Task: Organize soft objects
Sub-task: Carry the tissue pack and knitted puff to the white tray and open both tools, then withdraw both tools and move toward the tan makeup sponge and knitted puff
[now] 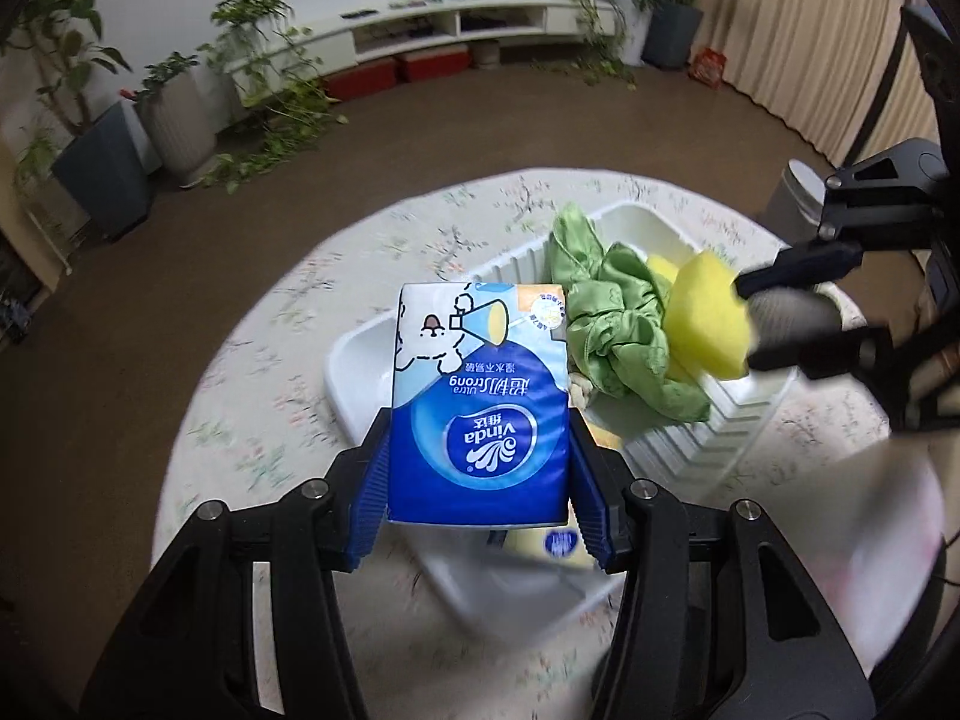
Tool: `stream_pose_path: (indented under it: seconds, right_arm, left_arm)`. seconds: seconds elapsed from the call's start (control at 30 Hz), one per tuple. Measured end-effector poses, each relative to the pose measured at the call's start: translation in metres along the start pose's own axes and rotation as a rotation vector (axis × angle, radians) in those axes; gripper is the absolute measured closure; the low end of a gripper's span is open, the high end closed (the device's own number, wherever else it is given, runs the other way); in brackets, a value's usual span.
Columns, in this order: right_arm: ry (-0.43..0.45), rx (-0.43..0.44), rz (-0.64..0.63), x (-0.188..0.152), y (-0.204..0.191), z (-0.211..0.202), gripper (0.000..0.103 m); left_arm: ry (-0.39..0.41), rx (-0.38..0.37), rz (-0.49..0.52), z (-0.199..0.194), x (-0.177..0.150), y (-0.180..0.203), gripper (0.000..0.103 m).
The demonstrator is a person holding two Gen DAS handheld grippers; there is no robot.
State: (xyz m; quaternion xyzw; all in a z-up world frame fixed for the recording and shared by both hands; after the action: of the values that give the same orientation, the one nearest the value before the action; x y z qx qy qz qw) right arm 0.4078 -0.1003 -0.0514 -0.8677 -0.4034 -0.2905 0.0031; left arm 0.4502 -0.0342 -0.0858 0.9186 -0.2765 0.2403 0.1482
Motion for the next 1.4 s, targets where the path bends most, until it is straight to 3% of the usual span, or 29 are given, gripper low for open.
stream_pose_path:
  seconds: [0.17, 0.57, 0.63, 0.77, 0.83, 1.03, 1.17, 1.27, 1.4]
  right_arm:
    - [-0.03, 0.04, -0.1, -0.005, -0.022, 0.031, 0.076]
    - [-0.07, 0.039, -0.097, -0.018, -0.024, 0.059, 0.073]
    - [-0.063, 0.032, -0.093, -0.018, -0.024, 0.059, 0.063]
    - [-0.05, 0.028, -0.084, -0.019, -0.025, 0.056, 0.058]
    - [-0.04, 0.026, -0.079, -0.019, -0.025, 0.052, 0.051]
    - [0.011, 0.009, -0.042, -0.012, -0.015, 0.032, 0.046]
    - [0.033, -0.003, -0.025, -0.012, -0.012, 0.019, 0.039]
    - [0.041, -0.02, -0.016, -0.013, -0.009, 0.01, 0.03]
    - [0.065, -0.032, 0.049, -0.015, 0.006, -0.003, 0.005]
  left_arm:
    - [-0.037, -0.006, -0.005, 0.029, -0.002, -0.005, 0.053]
    - [-0.075, -0.016, 0.023, 0.049, -0.005, 0.002, 0.05]
    - [-0.073, -0.016, 0.029, 0.049, -0.005, 0.004, 0.042]
    - [-0.043, -0.009, 0.027, 0.041, -0.002, 0.006, 0.039]
    - [-0.023, -0.018, 0.022, 0.035, 0.002, 0.008, 0.033]
    - [-0.01, -0.021, 0.031, 0.023, 0.003, 0.01, 0.022]
    - [0.01, -0.017, 0.024, 0.014, 0.001, 0.011, 0.02]
    - [0.035, -0.014, 0.003, 0.006, 0.004, 0.007, 0.0]
    - [0.076, 0.001, -0.007, -0.008, 0.011, 0.005, 0.0]
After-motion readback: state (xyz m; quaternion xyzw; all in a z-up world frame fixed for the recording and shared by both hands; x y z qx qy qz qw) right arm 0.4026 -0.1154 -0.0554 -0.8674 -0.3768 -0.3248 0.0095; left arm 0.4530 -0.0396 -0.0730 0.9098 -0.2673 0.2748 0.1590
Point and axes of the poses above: each gripper's, at about its wrist camera, not at the fingertips, and z roughly the way its jaws point, y to its right, x to its top, the point moved 10 cm from there along z, roughly the way its jaws point, and after that the axes turned 10 degrees about -x, right-handed, at the moved point
